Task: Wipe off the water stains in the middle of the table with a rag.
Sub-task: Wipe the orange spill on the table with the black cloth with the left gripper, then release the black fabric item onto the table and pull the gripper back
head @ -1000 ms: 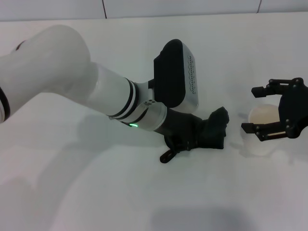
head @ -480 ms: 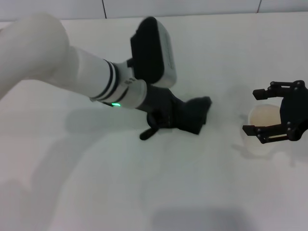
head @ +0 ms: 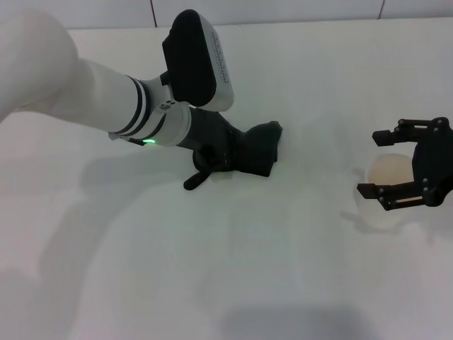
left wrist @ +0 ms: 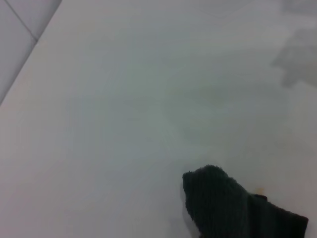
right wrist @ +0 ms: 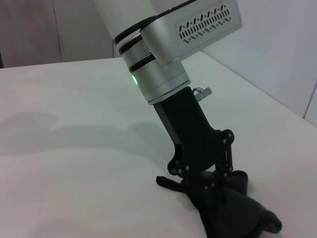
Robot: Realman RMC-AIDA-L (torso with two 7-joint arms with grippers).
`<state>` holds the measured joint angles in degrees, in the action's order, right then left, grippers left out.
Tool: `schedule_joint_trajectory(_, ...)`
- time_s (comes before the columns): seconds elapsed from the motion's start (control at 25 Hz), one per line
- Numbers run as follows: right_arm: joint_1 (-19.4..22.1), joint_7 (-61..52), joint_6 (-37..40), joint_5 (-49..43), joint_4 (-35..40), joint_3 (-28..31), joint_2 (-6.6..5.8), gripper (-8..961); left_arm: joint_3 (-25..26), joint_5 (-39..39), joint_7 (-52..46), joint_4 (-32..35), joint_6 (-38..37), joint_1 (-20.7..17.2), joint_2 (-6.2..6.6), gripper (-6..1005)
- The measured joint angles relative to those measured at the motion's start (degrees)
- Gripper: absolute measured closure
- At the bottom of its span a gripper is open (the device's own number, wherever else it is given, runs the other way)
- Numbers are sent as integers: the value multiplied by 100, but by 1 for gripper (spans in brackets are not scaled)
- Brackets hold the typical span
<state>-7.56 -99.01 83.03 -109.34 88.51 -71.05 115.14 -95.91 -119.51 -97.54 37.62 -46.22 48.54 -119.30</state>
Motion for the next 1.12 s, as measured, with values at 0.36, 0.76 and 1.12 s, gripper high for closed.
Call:
schedule_joint_trajectory(0.36, 0, -3, -28, 0, -3, 1, 0, 102, 337, -120, -16, 67, 45, -150, 4, 843)
schedule_joint_trajectory(0.76, -35, -12, -41, 0, -47, 9, 0, 103, 1151, -5, 158, 1192, -481, -1050, 4, 835)
schedule_joint_trajectory(1.12, -50, -13, -50, 14, -102, 17, 7, 102, 2257, 499, 855, 1418, -2001, -1618, 21, 827)
